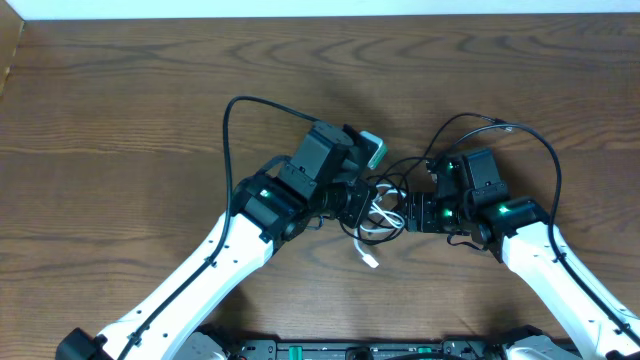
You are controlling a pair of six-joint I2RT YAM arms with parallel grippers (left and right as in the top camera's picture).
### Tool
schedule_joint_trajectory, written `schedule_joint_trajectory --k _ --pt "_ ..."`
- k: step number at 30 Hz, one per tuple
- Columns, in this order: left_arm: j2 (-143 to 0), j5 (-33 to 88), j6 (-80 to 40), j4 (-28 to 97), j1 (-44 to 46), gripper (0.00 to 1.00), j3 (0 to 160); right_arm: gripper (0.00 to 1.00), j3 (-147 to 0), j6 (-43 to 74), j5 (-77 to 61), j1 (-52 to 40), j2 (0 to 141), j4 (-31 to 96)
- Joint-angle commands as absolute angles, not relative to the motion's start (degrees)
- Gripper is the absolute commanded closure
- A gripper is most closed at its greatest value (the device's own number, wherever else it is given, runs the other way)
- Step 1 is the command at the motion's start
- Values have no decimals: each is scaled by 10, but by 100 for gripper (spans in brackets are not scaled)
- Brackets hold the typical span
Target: Untangle cables
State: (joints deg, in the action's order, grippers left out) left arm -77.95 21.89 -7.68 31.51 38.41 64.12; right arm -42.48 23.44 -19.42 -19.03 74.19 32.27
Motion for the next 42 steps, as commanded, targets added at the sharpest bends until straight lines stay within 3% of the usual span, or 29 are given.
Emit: schedule_joint_trajectory --k 1,2,3,4,6,8,10,14,18,23,28,34,42 --pt "-765 221 -86 325 380 93 655 40 -423 227 -169 -189 744 330" --pt "-767 221 -89 331 380 92 655 53 -423 227 -169 -189 744 330" --pt "-768 221 -89 338 380 93 655 75 -423 227 -169 -189 744 330" --pt "-768 221 -89 344 379 93 655 90 -423 227 -168 -188 744 330" --pt "-768 219 -88 352 379 92 655 99 -423 227 -160 -189 744 330" --pt "-768 209 -88 359 379 92 655 99 -423 229 -137 -188 744 336" --pt "-767 182 -88 374 378 93 655 85 -423 259 -74 -188 744 361" --pt "-767 151 -88 403 361 93 655 80 -423 328 47 -188 744 427" --pt "-767 151 -88 424 317 92 655 92 -423 378 104 -188 744 468" --pt "-767 151 -88 436 275 93 655 98 -423 402 104 -188 744 470" --pt "-767 141 -86 439 239 93 655 99 -423 402 100 -188 744 472" --pt "-767 109 -87 445 135 93 655 92 -423 402 110 -187 744 477" --pt "-767 135 -135 444 13 93 655 99 -423 403 107 -187 744 474"
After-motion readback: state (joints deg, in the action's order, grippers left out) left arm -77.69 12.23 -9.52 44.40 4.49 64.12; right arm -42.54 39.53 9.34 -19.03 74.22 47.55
